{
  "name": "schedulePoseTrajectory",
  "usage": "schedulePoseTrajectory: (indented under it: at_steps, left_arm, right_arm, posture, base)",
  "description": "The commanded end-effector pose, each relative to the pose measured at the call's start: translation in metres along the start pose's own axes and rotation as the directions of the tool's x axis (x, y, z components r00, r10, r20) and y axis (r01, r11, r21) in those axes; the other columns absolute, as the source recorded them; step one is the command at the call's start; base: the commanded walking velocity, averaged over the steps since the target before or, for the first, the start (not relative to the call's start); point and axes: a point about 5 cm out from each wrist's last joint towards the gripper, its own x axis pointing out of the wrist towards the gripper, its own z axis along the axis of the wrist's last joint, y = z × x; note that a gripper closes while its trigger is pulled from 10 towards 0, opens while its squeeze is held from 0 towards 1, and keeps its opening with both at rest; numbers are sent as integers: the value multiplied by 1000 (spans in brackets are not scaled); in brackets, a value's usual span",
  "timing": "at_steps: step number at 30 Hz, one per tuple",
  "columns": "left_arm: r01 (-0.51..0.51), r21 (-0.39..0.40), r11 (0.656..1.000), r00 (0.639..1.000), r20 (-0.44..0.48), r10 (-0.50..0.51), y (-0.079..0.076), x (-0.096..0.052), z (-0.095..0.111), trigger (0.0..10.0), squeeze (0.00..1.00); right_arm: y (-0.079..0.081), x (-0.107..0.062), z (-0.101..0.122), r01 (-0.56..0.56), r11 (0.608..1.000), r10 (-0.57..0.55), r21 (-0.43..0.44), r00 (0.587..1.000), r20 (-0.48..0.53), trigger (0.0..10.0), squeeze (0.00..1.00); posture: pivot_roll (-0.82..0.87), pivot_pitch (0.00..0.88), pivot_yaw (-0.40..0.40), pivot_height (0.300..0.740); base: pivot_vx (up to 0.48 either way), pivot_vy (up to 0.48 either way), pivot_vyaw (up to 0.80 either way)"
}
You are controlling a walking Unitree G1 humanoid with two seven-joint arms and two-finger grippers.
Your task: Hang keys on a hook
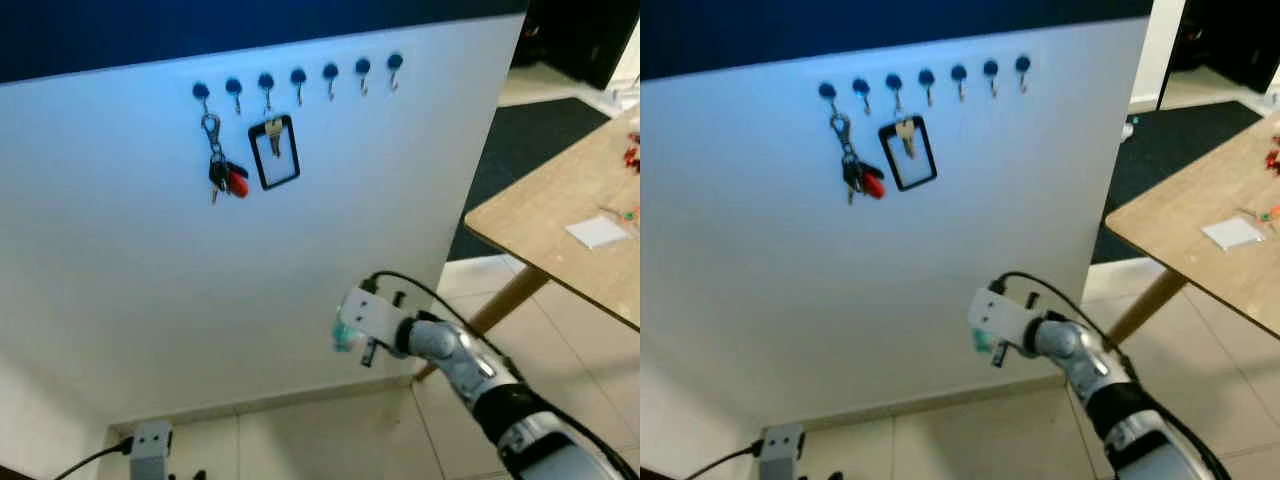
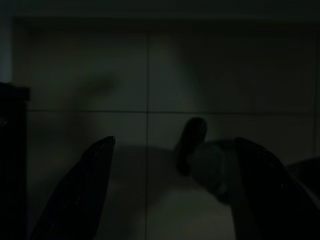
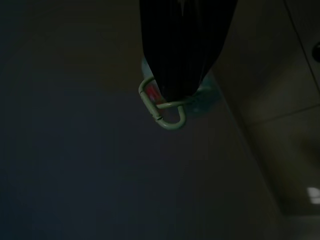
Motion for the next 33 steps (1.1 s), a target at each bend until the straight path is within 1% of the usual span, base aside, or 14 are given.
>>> schedulePoseTrajectory:
  at_steps: [1,7,15,17,19,21,29,33]
  left_arm:
    - [-12,-6,1000,1000,-27,12,4,-3,-8,10000,0]
    - [-1,-6,1000,1000,-31,1,1,-2,-8,10000,0]
    - [16,-15,1000,999,-35,-16,-1,-1,-9,10000,0]
    - [20,-16,1000,999,-33,-21,-2,-1,-8,10000,0]
    - [24,-17,1000,999,-33,-24,-2,-1,-8,10000,0]
    - [36,-31,999,999,-32,-37,-4,-1,-8,10000,0]
    - [40,-23,999,998,-37,-41,-6,0,-8,10000,0]
    - [34,-30,999,999,-36,-35,-6,1,-8,10000,0]
  right_arm:
    - [-1,0,1,7,1000,-7,-1,1000,6,10000,0]
    - [-2,0,2,16,1000,-16,-6,1000,12,10000,0]
    - [-10,-1,7,56,998,-55,-9,998,29,10000,0]
    - [-13,-1,8,81,997,-81,-3,996,35,10000,0]
    - [-18,-1,12,125,992,-124,-10,991,50,10000,0]
    - [-24,-1,16,162,987,-162,18,984,72,10000,0]
    - [-26,-1,19,181,983,-182,22,980,84,10000,0]
    - [-29,-2,23,196,980,-198,28,975,99,10000,0]
  posture:
    - [-119,38,92,740]
    - [-119,39,92,740]
    - [-119,39,92,740]
    - [-119,39,92,740]
    - [-119,39,92,740]
    - [-122,37,94,740]
    - [-123,38,94,740]
    - [-126,40,89,740]
  base:
    - [0,0,769]
    - [0,0,769]
    - [0,0,769]
    - [0,0,750]
    - [0,0,0]
    - [0,-223,0]
    - [0,-453,0]
    - [0,0,0]
